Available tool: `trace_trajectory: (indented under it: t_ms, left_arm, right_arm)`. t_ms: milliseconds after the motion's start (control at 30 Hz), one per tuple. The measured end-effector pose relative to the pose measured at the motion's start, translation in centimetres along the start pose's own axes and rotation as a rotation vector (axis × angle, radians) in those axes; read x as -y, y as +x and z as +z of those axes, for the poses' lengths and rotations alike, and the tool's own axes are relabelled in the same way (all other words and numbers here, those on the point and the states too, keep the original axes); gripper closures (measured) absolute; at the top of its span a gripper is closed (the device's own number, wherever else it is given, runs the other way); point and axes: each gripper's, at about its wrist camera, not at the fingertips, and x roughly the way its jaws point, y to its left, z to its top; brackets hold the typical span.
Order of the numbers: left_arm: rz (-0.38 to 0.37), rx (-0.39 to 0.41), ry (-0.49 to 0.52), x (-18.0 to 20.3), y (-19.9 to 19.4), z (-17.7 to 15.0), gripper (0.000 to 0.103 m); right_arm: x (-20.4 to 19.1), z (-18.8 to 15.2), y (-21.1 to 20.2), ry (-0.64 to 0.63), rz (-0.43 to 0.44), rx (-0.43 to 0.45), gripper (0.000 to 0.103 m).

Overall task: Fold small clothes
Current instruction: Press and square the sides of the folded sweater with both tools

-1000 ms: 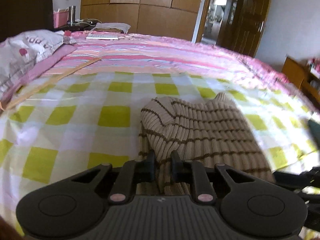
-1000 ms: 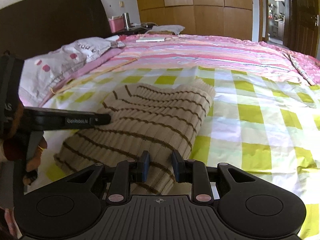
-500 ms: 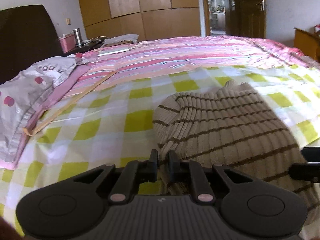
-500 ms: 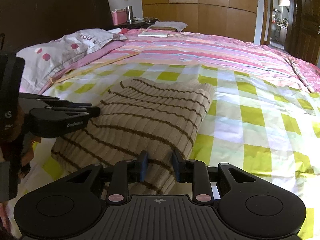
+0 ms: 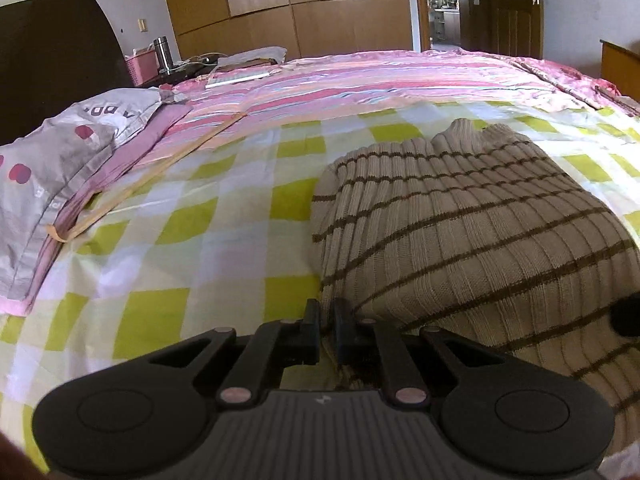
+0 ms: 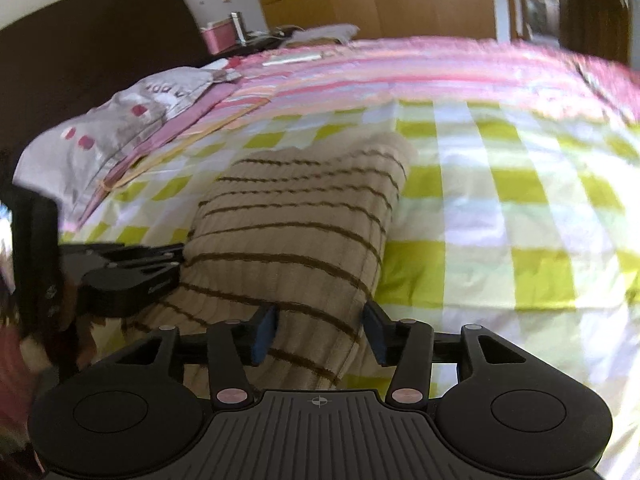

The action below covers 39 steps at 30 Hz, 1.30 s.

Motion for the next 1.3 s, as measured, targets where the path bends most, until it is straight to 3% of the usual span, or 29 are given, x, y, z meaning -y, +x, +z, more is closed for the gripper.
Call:
trace_trajectory:
  t_ms: [100, 267, 400, 600, 733, 967, 1167, 1300]
  left_arm:
    - [0.004, 0.001, -0.008, -0.3, -0.7, 0.2, 0.085]
    - [-0.102, 0.021, -0.189, -3.1, -3.4, 0.4, 0.084]
    - [-0.208, 0.035, -0.267, -4.1, -5.6, -0.3, 0.082]
    - [-0.281, 0.056, -0.265, -3.5, -6.7, -2.0, 0.074]
    - [-0.265, -0.002, -0.241, -2.9, -4.6, -2.6, 0.066]
    - [-0.39, -0.027, -0.39, -5.1, -4.1, -2.9, 0.067]
    - [-0.386, -0.011, -0.368, -4.8, -2.3, -2.3, 0.061]
    - [-0.368, 0.002, -0.331, -4.3, -2.5, -2.7, 0.06]
  right_arm:
    - [0.4, -0.3, -0.3, 0.054, 0.023, -0.007, 0.055]
    - [0.6, -0.1, -2.3, 0.051, 0.035, 0.044, 0.054]
    - [1.2, 0.2, -2.6, 0.097, 0.058, 0.068, 0.052]
    - [0.9, -0.7, -1.9, 0.121, 0.079, 0.038, 0.05]
    - [0.8, -1.1, -0.9, 0.117, 0.065, 0.021, 0.045]
    - [1.7, -0.3, 0.3, 0.158, 0.106, 0.005, 0.045]
    - [2.5, 0.5, 1.3, 0.196, 0.141, 0.013, 0.032]
    - [2.0, 0.7, 2.3, 0.183, 0.13, -0.001, 0.032]
